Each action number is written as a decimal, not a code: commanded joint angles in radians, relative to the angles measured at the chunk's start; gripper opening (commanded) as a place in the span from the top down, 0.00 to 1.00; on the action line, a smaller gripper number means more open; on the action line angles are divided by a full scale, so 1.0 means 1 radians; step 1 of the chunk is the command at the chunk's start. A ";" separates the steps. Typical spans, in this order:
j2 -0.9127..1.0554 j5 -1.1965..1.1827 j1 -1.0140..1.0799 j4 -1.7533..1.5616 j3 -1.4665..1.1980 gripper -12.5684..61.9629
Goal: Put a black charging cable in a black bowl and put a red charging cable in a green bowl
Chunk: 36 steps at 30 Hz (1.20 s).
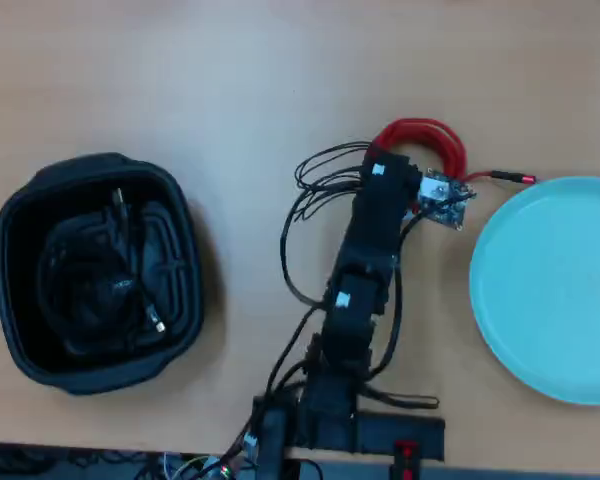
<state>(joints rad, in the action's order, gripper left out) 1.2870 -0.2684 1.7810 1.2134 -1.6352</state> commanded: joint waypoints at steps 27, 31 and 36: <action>-0.103 0.000 0.014 -0.026 0.051 0.36; -0.103 0.000 0.021 -0.026 0.052 0.66; -0.101 0.008 0.023 -0.028 0.051 0.93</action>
<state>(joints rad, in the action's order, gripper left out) 1.2072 -0.2669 1.8024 1.1796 -1.5877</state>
